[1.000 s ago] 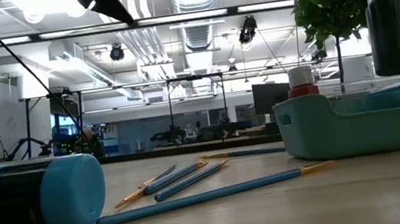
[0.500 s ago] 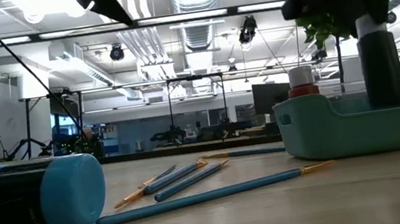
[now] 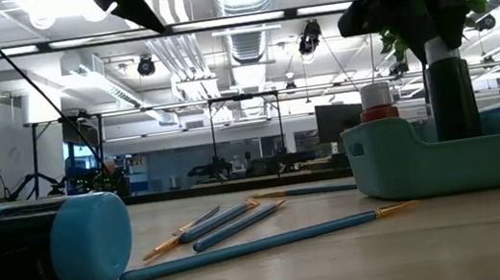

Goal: Pick & Place Paint Supplies
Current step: Put the black paint bottle into the green bin

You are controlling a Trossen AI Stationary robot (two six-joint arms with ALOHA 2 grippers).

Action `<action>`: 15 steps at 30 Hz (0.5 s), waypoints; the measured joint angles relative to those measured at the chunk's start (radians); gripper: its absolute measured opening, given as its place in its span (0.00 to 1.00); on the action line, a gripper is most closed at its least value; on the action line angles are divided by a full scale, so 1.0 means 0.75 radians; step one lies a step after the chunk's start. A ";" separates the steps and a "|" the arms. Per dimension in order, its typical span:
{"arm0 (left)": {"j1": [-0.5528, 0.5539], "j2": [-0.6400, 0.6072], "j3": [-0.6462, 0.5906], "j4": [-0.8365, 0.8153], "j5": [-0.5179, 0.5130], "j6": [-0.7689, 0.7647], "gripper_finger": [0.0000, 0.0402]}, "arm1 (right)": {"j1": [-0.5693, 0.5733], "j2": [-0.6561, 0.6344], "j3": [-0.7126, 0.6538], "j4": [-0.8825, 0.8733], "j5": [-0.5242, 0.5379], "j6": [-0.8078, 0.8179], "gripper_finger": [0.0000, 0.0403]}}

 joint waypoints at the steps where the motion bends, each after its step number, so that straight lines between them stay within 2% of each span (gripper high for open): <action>1: 0.000 0.000 0.000 0.000 0.002 0.000 0.78 | -0.002 0.000 -0.005 0.015 -0.003 -0.006 0.27; 15: 0.000 0.000 0.000 0.001 0.012 -0.001 0.78 | -0.033 -0.008 -0.103 0.085 -0.016 -0.065 0.27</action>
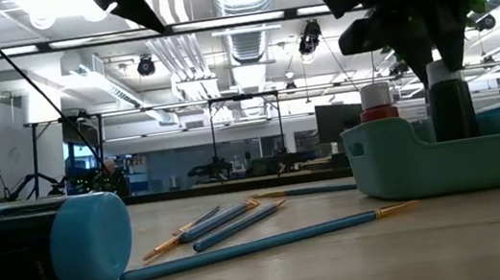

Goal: Pick & Place Paint Supplies
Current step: Put the black paint bottle into the green bin

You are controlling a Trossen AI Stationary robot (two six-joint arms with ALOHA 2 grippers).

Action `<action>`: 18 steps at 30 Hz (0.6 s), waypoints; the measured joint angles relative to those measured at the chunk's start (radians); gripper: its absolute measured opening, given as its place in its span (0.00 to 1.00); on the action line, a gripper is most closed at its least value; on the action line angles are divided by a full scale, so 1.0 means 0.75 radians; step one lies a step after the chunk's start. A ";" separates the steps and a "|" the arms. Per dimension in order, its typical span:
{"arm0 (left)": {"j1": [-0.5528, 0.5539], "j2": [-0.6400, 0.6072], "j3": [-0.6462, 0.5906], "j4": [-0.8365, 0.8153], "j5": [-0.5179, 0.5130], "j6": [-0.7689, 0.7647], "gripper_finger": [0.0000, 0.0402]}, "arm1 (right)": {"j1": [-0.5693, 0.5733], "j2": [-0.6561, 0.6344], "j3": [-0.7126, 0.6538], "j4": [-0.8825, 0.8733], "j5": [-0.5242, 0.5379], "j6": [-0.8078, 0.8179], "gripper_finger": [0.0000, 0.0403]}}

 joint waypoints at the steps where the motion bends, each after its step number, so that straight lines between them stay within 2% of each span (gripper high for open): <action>1: 0.000 0.000 0.000 0.000 0.000 0.000 0.78 | -0.004 -0.001 -0.003 0.001 0.000 -0.006 0.27; 18: 0.001 0.000 0.000 0.000 0.019 -0.001 0.78 | -0.044 -0.008 -0.049 0.074 -0.005 -0.068 0.27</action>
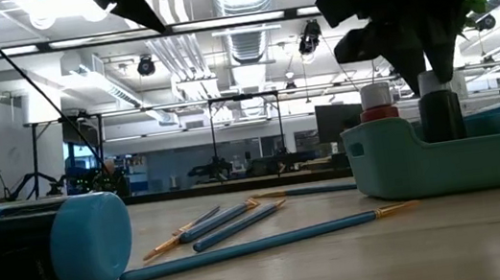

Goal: Pick & Place Paint Supplies
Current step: Put the black paint bottle into the green bin

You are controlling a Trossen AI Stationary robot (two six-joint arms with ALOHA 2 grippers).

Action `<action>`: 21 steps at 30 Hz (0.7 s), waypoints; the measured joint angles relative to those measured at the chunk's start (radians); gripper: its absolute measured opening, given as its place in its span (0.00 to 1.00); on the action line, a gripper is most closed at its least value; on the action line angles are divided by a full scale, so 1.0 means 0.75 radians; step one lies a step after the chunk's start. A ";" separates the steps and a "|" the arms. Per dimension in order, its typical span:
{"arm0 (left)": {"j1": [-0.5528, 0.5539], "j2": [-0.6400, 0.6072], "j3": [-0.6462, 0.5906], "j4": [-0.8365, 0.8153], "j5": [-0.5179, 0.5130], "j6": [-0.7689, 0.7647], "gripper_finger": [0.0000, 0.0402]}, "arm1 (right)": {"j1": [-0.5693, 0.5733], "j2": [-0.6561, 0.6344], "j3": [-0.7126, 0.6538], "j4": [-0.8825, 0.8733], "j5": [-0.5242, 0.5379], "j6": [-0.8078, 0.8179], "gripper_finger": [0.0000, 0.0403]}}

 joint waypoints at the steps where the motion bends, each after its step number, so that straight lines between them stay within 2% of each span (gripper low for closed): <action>1: 0.000 0.000 0.000 0.000 0.000 0.000 0.78 | 0.000 0.000 -0.006 0.003 0.000 0.000 0.27; 21: 0.001 0.000 -0.001 0.000 0.001 -0.014 0.78 | 0.001 0.000 -0.018 0.040 0.012 -0.036 0.27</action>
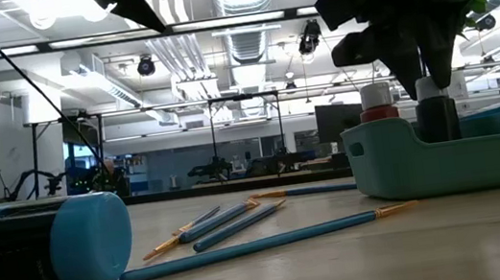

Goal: Pick & Place Paint Supplies
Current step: Put the black paint bottle into the green bin

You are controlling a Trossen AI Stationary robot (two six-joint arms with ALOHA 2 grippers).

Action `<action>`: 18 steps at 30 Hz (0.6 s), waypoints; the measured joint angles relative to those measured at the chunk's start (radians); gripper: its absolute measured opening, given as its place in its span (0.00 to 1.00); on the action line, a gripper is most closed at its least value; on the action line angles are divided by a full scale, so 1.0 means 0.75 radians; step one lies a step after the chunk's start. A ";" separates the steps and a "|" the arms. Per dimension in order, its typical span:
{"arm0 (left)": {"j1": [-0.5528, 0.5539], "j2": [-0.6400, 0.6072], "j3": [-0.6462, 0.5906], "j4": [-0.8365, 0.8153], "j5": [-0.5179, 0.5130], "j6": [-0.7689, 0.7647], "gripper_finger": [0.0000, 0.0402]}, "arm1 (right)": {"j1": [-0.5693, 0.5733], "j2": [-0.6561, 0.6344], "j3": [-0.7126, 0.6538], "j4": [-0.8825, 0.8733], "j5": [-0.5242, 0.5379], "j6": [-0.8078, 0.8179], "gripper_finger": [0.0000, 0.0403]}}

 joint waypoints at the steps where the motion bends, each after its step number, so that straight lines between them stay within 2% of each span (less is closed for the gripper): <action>1: 0.000 0.000 0.000 0.000 0.000 0.000 0.78 | 0.000 0.000 0.000 0.003 0.001 -0.003 0.27; 14: 0.000 0.000 -0.002 0.000 0.001 -0.006 0.78 | 0.000 0.000 0.000 0.009 0.002 -0.005 0.27; 18: 0.000 0.000 -0.002 0.000 0.001 -0.006 0.78 | 0.000 0.000 0.000 0.009 0.010 0.008 0.37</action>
